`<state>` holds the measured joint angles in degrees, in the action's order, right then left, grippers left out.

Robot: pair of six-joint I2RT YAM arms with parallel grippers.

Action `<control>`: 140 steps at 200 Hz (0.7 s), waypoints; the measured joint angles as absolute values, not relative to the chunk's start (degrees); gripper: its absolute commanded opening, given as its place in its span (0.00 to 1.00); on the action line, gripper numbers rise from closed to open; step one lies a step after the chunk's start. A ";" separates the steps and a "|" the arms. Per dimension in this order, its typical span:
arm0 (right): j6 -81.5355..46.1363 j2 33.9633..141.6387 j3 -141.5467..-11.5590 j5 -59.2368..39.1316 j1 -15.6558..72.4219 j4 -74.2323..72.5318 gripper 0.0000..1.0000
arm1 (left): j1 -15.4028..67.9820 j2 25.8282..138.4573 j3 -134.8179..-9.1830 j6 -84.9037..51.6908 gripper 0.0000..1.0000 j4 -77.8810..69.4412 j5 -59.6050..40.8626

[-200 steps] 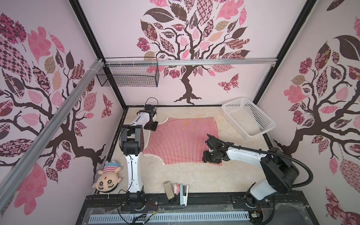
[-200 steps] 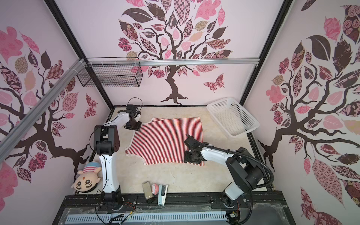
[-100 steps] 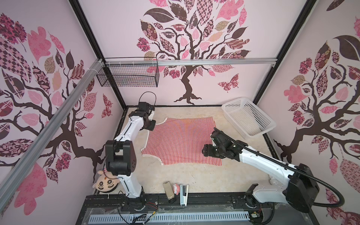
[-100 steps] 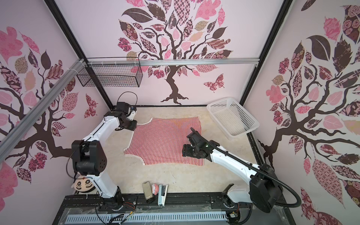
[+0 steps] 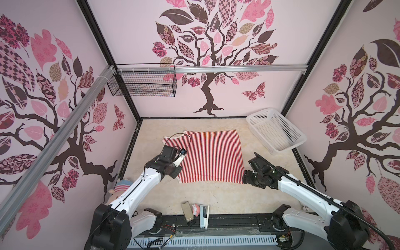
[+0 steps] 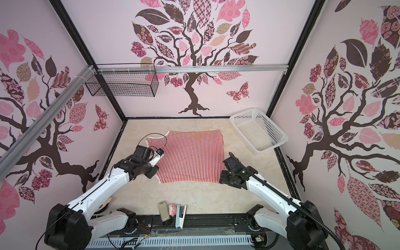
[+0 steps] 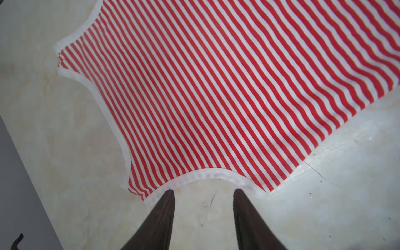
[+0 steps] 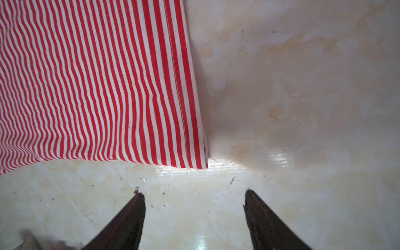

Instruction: Fold and stack the tank tops

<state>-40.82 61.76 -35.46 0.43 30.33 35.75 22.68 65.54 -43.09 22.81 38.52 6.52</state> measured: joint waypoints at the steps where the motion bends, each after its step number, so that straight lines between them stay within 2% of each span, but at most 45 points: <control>1: -40.82 61.76 -35.46 0.43 30.33 35.75 0.71 | 22.87 65.43 -42.89 22.87 0.46 38.41 6.74; 35: -42.09 62.08 -33.28 -0.10 29.78 33.65 0.62 | 29.12 63.59 -36.12 23.81 0.44 35.16 12.19; 72: -42.04 64.79 -32.16 -1.37 29.47 31.40 0.55 | 29.43 60.75 -32.40 23.86 0.40 32.64 13.54; 108: -41.74 67.00 -31.88 -2.52 27.92 28.53 0.44 | 29.54 59.66 -30.81 24.10 0.40 30.44 13.89; 140: -41.32 68.23 -31.09 -3.31 26.41 26.61 0.39 | 29.56 59.05 -29.28 24.51 0.39 29.61 13.87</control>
